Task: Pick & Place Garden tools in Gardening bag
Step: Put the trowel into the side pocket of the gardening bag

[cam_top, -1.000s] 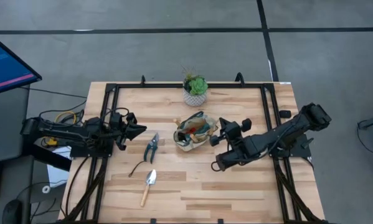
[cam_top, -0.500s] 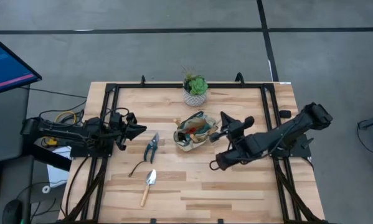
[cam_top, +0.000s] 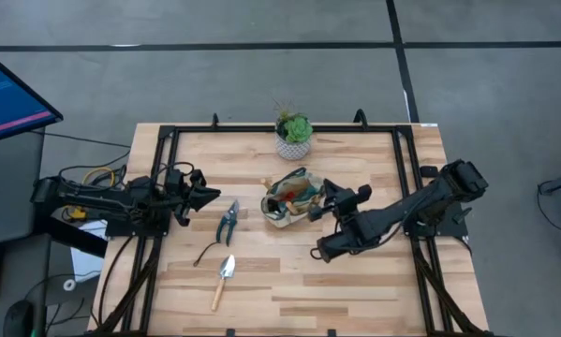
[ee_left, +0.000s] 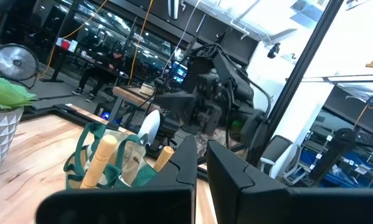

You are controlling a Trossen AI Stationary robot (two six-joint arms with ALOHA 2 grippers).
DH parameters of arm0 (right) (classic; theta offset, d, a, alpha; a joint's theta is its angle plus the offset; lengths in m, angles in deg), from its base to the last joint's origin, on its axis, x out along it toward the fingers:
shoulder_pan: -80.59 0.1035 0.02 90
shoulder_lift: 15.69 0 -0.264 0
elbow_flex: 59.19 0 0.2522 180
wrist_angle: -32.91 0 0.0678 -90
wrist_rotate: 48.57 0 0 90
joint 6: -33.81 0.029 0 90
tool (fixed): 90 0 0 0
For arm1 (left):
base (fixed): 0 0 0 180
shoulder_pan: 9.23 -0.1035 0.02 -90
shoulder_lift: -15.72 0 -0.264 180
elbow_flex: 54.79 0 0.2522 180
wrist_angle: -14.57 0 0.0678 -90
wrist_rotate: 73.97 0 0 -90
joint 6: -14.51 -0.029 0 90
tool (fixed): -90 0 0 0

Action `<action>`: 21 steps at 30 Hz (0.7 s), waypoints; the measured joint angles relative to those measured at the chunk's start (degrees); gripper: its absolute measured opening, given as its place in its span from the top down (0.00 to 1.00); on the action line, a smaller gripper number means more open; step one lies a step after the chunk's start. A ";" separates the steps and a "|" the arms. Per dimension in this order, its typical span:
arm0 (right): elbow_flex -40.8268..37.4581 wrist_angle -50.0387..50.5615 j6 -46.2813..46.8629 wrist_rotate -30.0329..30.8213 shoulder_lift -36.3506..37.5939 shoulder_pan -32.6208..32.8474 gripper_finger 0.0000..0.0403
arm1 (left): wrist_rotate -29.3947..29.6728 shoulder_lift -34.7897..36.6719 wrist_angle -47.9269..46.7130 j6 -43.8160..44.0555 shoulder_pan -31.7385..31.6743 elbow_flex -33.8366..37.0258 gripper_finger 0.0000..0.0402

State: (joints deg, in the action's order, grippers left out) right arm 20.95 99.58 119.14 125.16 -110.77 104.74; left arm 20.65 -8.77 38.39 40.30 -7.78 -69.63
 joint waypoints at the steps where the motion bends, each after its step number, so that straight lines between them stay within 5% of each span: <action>1: 0.52 -0.11 -1.05 0.70 0.45 0.22 1.00 | 0.01 0.00 0.00 0.01 -0.02 0.00 0.98; 9: 3.87 0.20 -16.54 2.72 7.25 -0.30 1.00 | 0.02 0.00 0.02 0.00 -0.02 0.00 0.98; 21: 2.69 1.02 -6.94 -0.32 -0.08 -1.43 1.00 | 0.02 0.00 0.15 0.00 0.00 0.00 0.98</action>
State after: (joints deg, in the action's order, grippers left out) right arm 23.64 100.60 112.21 124.84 -110.85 103.31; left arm 20.67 -8.77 38.54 40.29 -7.78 -69.63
